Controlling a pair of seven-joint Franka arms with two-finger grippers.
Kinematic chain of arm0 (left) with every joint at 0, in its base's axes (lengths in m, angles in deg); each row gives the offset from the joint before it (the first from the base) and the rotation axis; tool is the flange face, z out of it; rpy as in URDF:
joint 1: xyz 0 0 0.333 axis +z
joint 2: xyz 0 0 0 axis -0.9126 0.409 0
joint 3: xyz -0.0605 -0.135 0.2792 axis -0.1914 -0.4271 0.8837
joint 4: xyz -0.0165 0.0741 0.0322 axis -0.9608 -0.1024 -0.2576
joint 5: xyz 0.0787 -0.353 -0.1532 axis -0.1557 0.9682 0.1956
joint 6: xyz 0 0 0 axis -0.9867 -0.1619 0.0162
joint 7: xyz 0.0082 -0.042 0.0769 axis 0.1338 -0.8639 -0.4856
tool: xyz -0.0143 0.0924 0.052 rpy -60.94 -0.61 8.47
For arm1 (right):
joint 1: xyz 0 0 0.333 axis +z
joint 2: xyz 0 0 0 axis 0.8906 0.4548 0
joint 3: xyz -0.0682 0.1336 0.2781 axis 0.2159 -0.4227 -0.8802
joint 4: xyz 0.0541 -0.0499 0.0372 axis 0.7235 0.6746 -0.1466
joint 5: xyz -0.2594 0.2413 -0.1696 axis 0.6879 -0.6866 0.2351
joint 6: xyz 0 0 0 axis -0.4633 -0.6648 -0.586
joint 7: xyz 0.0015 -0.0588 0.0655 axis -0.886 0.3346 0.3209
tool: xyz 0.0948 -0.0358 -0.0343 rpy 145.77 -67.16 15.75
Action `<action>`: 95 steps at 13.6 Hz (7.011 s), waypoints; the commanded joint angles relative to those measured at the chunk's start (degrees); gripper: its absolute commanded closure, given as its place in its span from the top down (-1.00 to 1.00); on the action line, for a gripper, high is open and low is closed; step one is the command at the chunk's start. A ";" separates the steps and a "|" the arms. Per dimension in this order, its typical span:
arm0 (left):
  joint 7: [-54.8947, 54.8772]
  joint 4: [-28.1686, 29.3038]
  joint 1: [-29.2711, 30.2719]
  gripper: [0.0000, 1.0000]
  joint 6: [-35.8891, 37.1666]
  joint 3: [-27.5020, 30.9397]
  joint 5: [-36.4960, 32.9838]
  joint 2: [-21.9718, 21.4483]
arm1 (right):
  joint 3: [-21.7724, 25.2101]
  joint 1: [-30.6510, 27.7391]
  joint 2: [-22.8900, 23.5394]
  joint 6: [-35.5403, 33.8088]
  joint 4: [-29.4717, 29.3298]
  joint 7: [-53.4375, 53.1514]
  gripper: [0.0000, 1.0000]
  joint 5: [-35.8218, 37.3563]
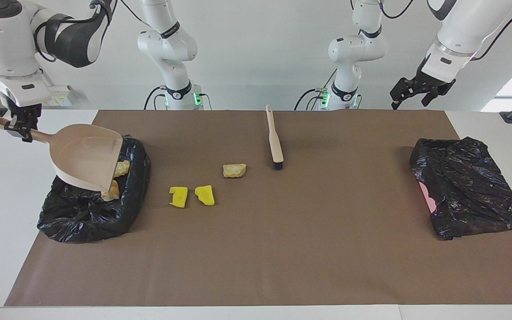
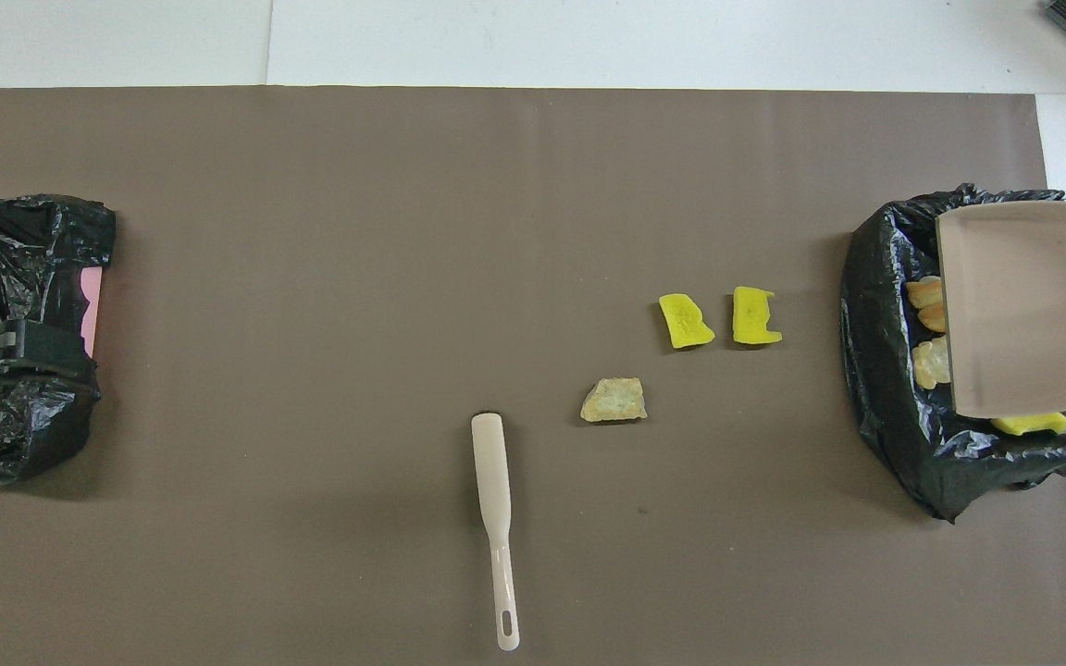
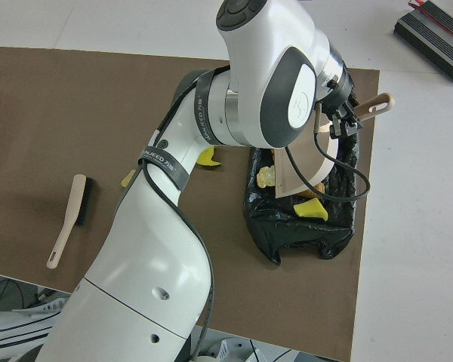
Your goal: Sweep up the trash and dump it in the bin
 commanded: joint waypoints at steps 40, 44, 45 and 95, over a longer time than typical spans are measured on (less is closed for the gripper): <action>-3.06 -5.66 0.41 1.00 -2.69 -0.45 0.40 2.40 | -0.28 46.47 30.17 6.69 -19.25 -131.25 1.00 -26.47; -3.06 -5.66 0.49 1.00 -2.69 -0.45 0.40 2.40 | -3.52 48.04 21.03 -0.18 -10.30 -132.74 1.00 -26.65; -3.06 -5.57 0.49 1.00 -2.69 -0.45 0.40 2.40 | -3.53 49.70 18.48 -0.01 -6.09 -133.35 1.00 -26.65; 13.03 -7.24 -31.32 -0.05 -41.89 -0.98 -0.57 37.65 | -3.18 21.53 -13.10 -9.50 27.70 -97.96 -1.00 -13.84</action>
